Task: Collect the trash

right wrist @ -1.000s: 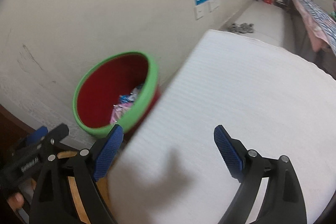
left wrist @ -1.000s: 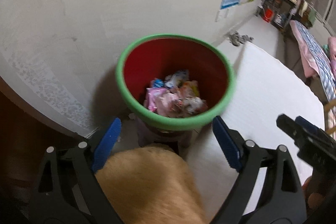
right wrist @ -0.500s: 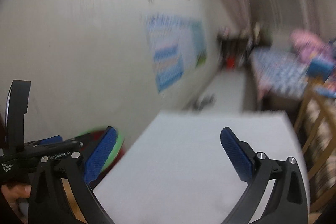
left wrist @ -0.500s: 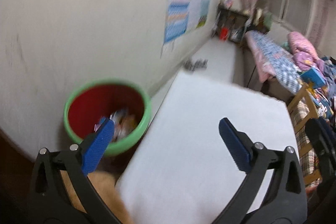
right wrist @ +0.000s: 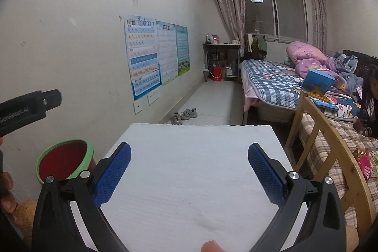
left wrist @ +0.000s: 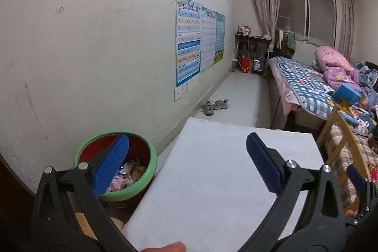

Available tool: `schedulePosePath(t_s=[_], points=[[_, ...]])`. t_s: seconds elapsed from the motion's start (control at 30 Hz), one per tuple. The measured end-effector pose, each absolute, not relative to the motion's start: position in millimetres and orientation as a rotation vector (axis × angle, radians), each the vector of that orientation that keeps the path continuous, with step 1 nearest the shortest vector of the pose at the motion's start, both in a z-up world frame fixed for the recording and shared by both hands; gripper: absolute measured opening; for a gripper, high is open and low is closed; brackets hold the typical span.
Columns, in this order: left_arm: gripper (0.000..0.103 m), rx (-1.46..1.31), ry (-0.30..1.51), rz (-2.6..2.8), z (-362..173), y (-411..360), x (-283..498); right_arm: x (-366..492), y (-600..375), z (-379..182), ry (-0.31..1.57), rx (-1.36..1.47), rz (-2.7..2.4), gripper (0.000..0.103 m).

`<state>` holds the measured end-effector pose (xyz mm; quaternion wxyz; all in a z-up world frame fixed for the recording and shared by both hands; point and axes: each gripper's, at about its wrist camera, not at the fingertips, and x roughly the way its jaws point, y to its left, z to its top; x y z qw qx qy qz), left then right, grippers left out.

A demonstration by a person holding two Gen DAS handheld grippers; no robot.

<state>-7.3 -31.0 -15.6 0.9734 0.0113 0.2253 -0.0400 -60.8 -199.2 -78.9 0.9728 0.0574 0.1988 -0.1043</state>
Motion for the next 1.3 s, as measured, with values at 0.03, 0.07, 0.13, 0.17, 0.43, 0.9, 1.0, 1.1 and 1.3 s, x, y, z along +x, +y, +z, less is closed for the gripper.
schedulePosePath(t_s=[0.03, 0.07, 0.13, 0.17, 0.43, 0.9, 1.0, 1.1, 1.3], points=[[0.098, 0.027, 0.456, -0.077, -16, -30, -8, -65, -197, -81, 0.404, 0.117, -0.212, 0.096], [0.098, 0.028, 0.459, -0.077, -16, -30, -8, -67, -195, -82, 0.407, 0.116, -0.212, 0.096], [0.098, 0.025, 0.474, -0.078, -17, -28, -8, -69, -192, -84, 0.411, 0.110, -0.211, 0.096], [0.097, 0.023, 0.480, -0.080, -17, -27, -7, -69, -192, -86, 0.413, 0.107, -0.210, 0.096], [0.097, 0.001, 0.516, -0.091, -21, -22, -5, -69, -187, -90, 0.423, 0.088, -0.199, 0.096], [0.097, 0.011, 0.522, -0.081, -25, -20, -4, -72, -191, -97, 0.445, 0.079, -0.201, 0.096], [0.097, 0.013, 0.528, -0.083, -25, -22, -2, -70, -192, -97, 0.453, 0.077, -0.199, 0.096], [0.097, 0.017, 0.530, -0.083, -26, -23, -1, -70, -192, -97, 0.454, 0.077, -0.198, 0.096], [0.097, 0.028, 0.527, -0.072, -26, -24, -2, -70, -194, -99, 0.459, 0.077, -0.198, 0.096]])
